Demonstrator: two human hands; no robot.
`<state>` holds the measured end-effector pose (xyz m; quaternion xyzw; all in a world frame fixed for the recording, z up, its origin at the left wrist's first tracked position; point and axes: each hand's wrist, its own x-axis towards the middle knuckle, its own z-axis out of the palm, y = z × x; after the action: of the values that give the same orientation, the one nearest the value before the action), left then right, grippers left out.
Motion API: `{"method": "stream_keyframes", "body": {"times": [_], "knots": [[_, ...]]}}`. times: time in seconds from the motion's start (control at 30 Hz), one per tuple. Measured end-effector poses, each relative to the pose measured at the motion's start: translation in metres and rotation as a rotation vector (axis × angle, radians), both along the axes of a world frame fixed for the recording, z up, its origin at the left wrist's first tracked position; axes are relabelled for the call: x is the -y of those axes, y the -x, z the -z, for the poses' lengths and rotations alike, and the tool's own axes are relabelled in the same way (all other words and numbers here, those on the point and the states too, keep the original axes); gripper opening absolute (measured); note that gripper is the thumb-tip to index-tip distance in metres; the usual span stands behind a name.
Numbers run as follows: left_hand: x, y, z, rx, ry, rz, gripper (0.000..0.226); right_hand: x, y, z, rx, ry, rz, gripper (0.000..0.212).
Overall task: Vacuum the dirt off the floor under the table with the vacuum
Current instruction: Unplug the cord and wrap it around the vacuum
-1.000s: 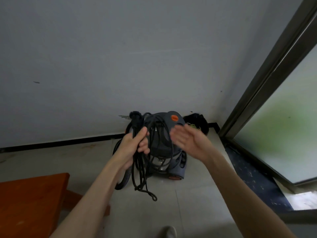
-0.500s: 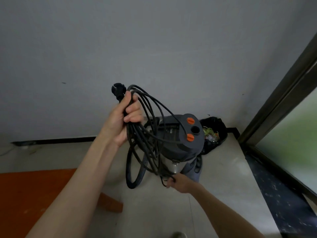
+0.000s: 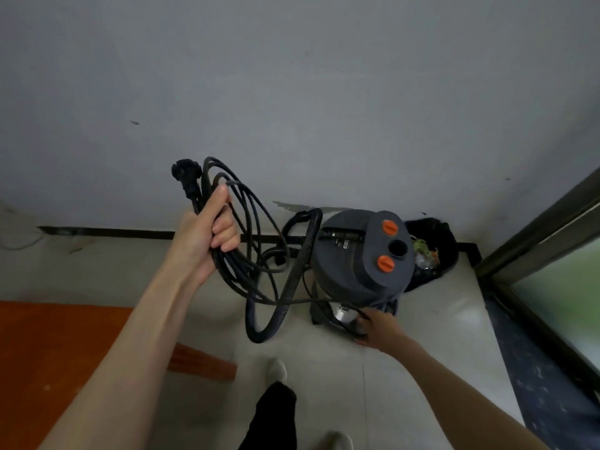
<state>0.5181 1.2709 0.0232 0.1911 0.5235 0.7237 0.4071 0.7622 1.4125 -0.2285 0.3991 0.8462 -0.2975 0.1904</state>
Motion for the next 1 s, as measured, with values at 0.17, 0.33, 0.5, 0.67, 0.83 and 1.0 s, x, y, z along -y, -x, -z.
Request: {"method": "stream_keyframes", "body": {"times": [0.17,0.33,0.5,0.67,0.83,1.0], "knots": [[-0.041,0.061,0.054,-0.221,0.164,0.002,0.028,-0.032,0.055,-0.024,-0.196,0.250,0.531,0.023],[-0.075,0.112,0.127,-0.583,0.467,0.175,0.038,-0.072,0.134,-0.051,-0.380,0.948,1.084,0.025],[-0.095,0.119,0.178,-0.468,0.635,0.398,0.027,-0.097,0.215,-0.051,-0.497,1.219,1.277,0.025],[-0.094,0.118,0.213,-0.279,0.621,0.487,0.040,-0.110,0.251,-0.032,-0.597,1.257,1.362,0.026],[-0.091,0.113,0.228,-0.103,0.559,0.326,0.042,-0.099,0.245,0.005,-0.537,1.033,1.489,0.033],[-0.078,0.123,0.237,-0.056,0.617,0.057,0.036,-0.063,0.217,0.063,-0.152,0.881,1.310,0.019]]}}
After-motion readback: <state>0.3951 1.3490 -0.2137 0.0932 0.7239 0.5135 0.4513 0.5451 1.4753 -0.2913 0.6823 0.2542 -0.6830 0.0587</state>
